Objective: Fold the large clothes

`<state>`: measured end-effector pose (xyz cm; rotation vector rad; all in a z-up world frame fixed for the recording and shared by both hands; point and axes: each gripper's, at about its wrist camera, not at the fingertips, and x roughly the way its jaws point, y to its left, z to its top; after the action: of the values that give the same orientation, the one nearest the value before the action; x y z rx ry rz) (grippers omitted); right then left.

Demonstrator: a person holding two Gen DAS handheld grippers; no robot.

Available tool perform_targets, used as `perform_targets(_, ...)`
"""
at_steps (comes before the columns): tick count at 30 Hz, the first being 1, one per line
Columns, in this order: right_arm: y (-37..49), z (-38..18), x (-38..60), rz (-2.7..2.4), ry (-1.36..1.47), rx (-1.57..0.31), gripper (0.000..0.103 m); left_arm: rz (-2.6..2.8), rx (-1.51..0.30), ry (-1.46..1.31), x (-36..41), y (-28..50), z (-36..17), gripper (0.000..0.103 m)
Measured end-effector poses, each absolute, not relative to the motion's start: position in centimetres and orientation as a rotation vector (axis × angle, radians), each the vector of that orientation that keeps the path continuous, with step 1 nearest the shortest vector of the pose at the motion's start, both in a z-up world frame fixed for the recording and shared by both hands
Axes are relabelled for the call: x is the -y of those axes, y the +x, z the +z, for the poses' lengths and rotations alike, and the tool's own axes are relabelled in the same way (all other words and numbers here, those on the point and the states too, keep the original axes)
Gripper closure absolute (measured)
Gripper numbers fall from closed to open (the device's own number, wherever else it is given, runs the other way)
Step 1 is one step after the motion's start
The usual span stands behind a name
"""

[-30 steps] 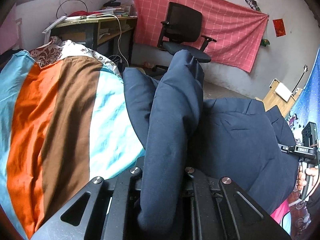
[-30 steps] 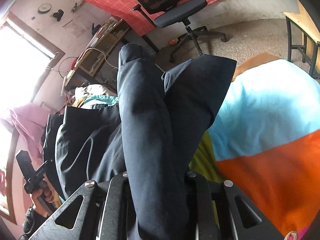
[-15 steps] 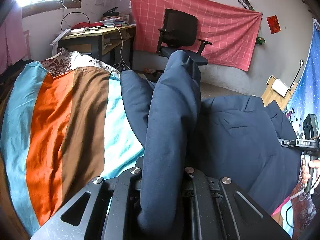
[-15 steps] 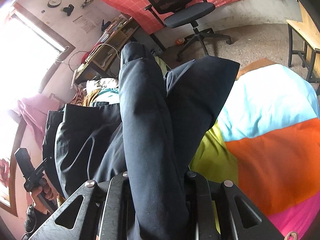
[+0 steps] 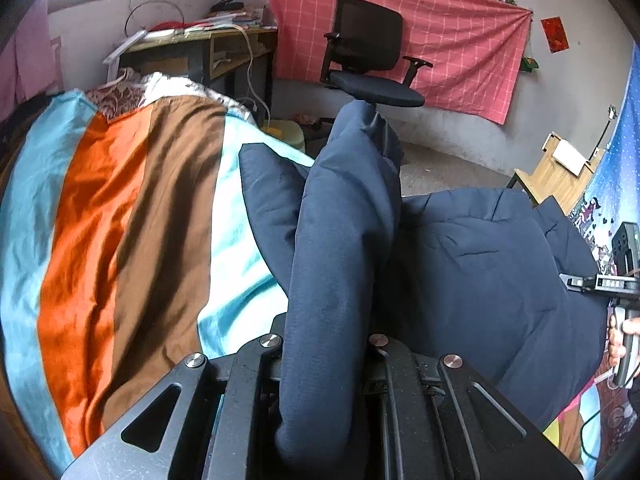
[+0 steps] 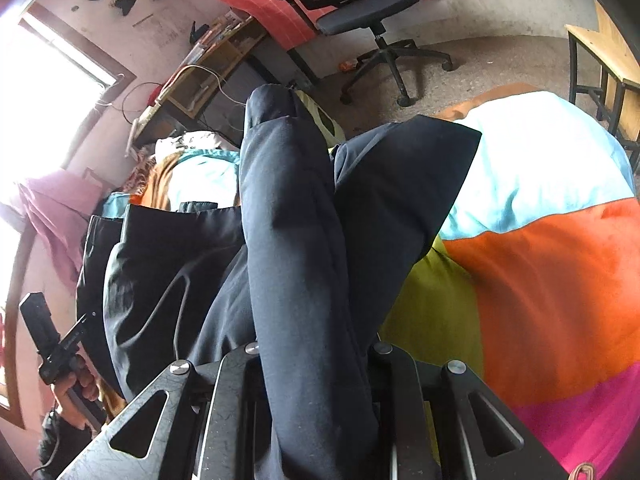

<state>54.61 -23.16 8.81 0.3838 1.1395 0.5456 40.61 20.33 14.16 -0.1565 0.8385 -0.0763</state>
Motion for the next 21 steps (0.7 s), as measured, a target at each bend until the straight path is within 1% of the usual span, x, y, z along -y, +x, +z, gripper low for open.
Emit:
perform_targets(6, 54.7, 6.3, 23.2, 0.506, 0.398, -1.141, 0.084, -0.058, -0.852, -0.167, -21.1, 41.0, 12.1, 0.092)
perform_targets(7, 54.7, 6.1, 23.4, 0.502, 0.407, -1.144, 0.082, -0.048, -0.863, -0.162, -21.2, 41.1, 11.9, 0.091)
perform_targets(8, 54.8, 5.7, 23.8, 0.492, 0.428, -1.151, 0.078, -0.038, -0.875, -0.158, -21.2, 41.2, 11.6, 0.090)
perform_targets(9, 54.9, 5.4, 24.0, 0.476, 0.442, -1.157, 0.076, -0.027, -0.887, -0.156, -21.2, 41.2, 11.4, 0.087)
perform_targets(11, 55.0, 4.8, 24.6, 0.445, 0.455, -1.172, 0.069, 0.000, -0.908, -0.157, -21.1, 41.3, 11.0, 0.081)
perform_targets(12, 55.0, 4.4, 24.8, 0.430, 0.460, -1.180, 0.066, 0.019, -0.918, -0.158, -21.1, 41.3, 10.8, 0.076)
perform_targets(13, 55.0, 4.1, 24.9, 0.415, 0.459, -1.185, 0.060, 0.034, -0.925, -0.156, -21.1, 41.3, 10.6, 0.067)
perform_targets(14, 54.9, 3.9, 25.1, 0.402, 0.453, -1.184, 0.052, 0.061, -0.929, -0.153, -21.1, 41.2, 10.4, 0.062)
perform_targets(15, 54.8, 3.8, 25.2, 0.378, 0.438, -1.180, 0.048, 0.088, -0.930, -0.156, -21.1, 41.1, 10.2, 0.052)
perform_targets(16, 54.7, 3.7, 25.3, 0.364, 0.430, -1.175, 0.042, 0.106, -0.926, -0.163, -21.1, 40.9, 10.1, 0.043)
perform_targets(17, 54.6, 3.7, 25.4, 0.359, 0.426, -1.170, 0.036, 0.125, -0.916, -0.169, -21.1, 40.6, 10.0, 0.038)
perform_targets(18, 54.3, 3.7, 25.5, 0.358, 0.423, -1.155, 0.034, 0.137, -0.898, -0.172, -21.0, 40.3, 10.1, 0.031)
perform_targets(19, 54.0, 3.8, 25.5, 0.355, 0.416, -1.137, 0.029, 0.152, -0.874, -0.169, -20.9, 39.9, 10.3, 0.027)
perform_targets(20, 53.7, 3.9, 25.5, 0.348, 0.407, -1.122, 0.018, 0.162, -0.851, -0.164, -20.7, 39.5, 10.5, 0.026)
perform_targets(21, 53.2, 4.2, 25.5, 0.328, 0.384, -1.092, 0.014, 0.163, -0.838, -0.159, -20.5, 39.3, 10.6, 0.024)
